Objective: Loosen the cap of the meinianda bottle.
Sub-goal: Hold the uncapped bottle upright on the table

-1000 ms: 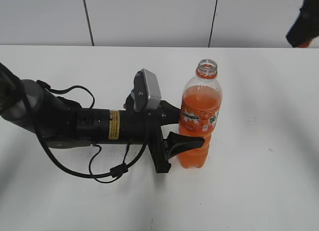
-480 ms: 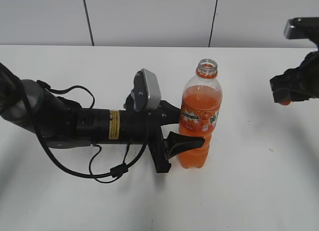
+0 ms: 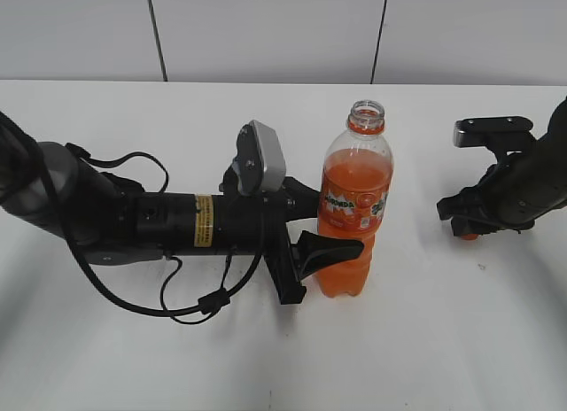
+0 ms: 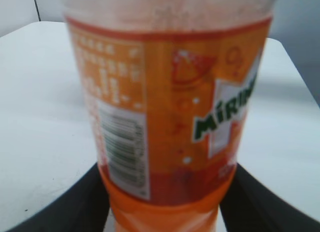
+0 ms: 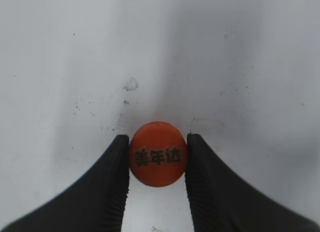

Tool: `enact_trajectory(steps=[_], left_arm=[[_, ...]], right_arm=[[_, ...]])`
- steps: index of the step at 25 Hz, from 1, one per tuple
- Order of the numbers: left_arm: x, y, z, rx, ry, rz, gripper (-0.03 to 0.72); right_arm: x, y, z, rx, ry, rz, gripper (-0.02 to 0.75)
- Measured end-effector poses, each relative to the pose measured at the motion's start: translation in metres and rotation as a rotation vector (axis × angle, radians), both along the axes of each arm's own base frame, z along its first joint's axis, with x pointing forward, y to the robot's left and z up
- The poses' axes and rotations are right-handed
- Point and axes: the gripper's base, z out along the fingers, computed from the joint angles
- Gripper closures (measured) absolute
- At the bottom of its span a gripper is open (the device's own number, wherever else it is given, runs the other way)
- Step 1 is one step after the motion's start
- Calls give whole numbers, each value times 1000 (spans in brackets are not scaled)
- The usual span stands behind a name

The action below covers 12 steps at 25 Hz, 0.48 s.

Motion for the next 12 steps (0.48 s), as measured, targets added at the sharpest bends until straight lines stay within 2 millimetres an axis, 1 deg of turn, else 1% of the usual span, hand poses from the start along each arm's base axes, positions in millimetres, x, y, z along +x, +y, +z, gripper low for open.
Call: enact_trajectory(steps=[2,3,9,12], left_arm=[[0,0,0,0,0,0,287],[0,0,0,0,0,0,287],[0,0,0,0,0,1,287],[0,0,0,0,0,1,287]], right_arm=[[0,0,-1,0,2,0,477],[0,0,-1,-1,-1,1,463],[1,-1,-1,-20,-6,24,285],[1,-1,-1,-21,-6,26,230]])
